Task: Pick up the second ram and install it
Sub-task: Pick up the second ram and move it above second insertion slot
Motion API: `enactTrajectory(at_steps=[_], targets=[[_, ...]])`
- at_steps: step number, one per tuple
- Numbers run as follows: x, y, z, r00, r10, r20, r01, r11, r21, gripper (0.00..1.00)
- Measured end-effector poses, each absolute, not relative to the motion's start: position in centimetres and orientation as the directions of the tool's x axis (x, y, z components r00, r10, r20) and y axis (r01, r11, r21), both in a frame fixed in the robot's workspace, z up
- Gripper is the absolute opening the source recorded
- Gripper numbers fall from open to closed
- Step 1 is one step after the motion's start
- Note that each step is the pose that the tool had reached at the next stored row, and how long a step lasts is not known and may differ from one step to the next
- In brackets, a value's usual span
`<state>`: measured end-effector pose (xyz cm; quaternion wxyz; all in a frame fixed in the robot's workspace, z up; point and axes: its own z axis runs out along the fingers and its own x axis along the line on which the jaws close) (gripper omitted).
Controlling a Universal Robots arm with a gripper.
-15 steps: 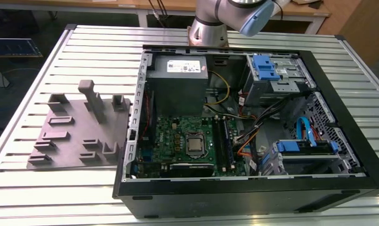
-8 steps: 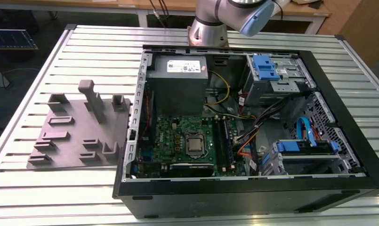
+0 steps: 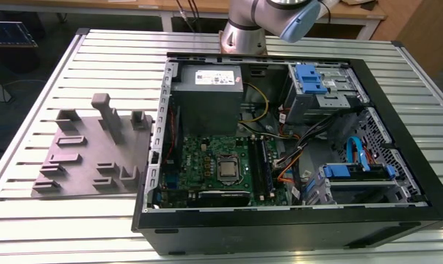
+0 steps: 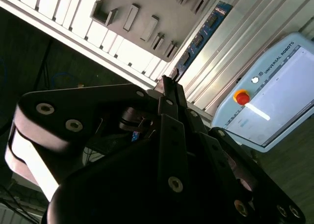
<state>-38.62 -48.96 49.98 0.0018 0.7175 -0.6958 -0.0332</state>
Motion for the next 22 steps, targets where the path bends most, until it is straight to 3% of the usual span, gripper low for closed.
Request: enactTrajectory(at_steps=[11,22], targets=[[-38.6,-49.0,51.0,0.03,-0.998,-0.049,-0.998,-0.032,0.049,0.13],[-34.3,-49.0,49.1,0.03,-0.998,-0.049,-0.998,-0.032,0.049,0.13]])
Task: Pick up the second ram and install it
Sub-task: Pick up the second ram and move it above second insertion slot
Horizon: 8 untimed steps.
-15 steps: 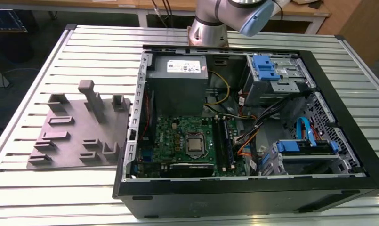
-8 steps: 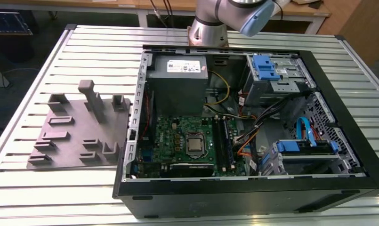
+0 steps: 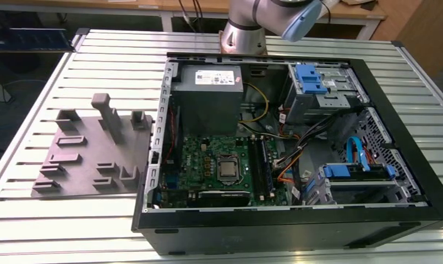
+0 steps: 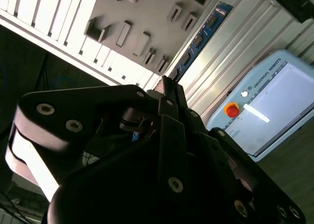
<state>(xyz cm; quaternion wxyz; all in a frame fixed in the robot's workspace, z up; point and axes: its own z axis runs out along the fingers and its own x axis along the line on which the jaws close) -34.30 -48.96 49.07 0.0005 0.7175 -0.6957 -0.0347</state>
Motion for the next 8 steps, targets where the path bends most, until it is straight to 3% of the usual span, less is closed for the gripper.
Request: enactTrajectory(at_steps=[8], targets=[[-30.7,-49.0,47.6,0.03,-0.998,-0.049,-0.998,-0.032,0.049,0.13]])
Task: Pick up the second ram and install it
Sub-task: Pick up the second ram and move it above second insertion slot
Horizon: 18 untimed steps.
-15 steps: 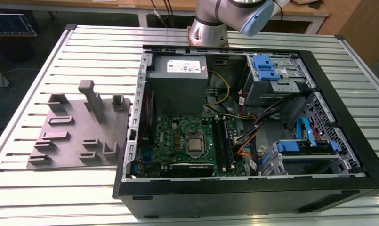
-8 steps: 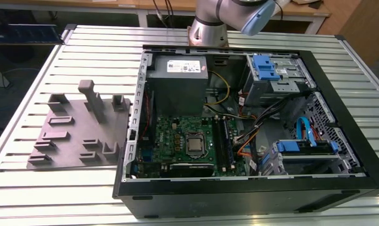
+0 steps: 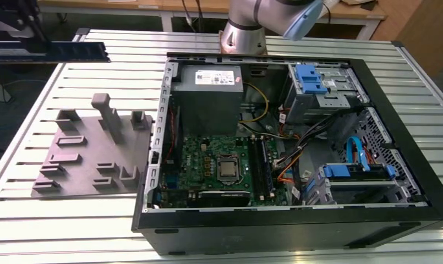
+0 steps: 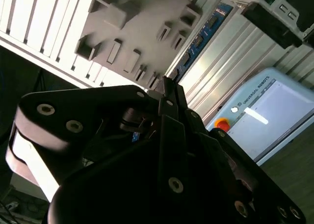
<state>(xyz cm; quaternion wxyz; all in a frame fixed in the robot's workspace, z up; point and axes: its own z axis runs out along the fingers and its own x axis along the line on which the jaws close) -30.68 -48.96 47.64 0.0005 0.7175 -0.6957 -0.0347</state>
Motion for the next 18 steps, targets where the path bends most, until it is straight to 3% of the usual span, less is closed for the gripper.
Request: enactTrajectory(at_steps=[18], targets=[[-22.5,-49.0,45.1,0.03,-0.998,-0.049,-0.998,-0.032,0.049,0.13]])
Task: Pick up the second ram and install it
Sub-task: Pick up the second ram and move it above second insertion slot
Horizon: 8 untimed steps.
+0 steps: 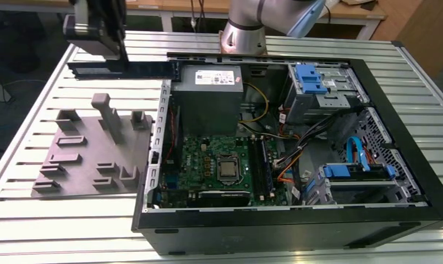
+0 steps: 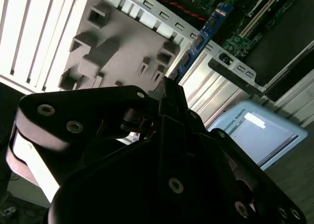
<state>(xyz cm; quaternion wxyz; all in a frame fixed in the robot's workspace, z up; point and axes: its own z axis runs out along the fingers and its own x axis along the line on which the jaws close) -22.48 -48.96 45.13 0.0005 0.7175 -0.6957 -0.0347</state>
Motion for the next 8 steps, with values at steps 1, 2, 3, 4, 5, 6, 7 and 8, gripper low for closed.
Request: enactTrajectory(at_steps=[1,2,3,4,5,6,7,8], targets=[[-22.0,-49.0,45.0,0.03,-0.998,-0.049,-0.998,-0.032,0.049,0.13],[-21.6,-49.0,44.9,0.03,-0.998,-0.049,-0.998,-0.032,0.049,0.13],[-21.1,-49.0,44.8,0.03,-0.998,-0.049,-0.998,-0.032,0.049,0.13],[-20.7,-49.0,44.7,0.03,-0.998,-0.049,-0.998,-0.032,0.049,0.13],[-20.2,-49.0,44.5,0.03,-0.998,-0.049,-0.998,-0.032,0.049,0.13],[-19.8,-49.0,44.4,0.03,-0.998,-0.049,-0.998,-0.032,0.049,0.13],[-19.3,-49.0,44.3,0.03,-0.998,-0.049,-0.998,-0.032,0.049,0.13],[-18.8,-49.0,44.2,0.03,-0.998,-0.049,-0.998,-0.032,0.049,0.13]])
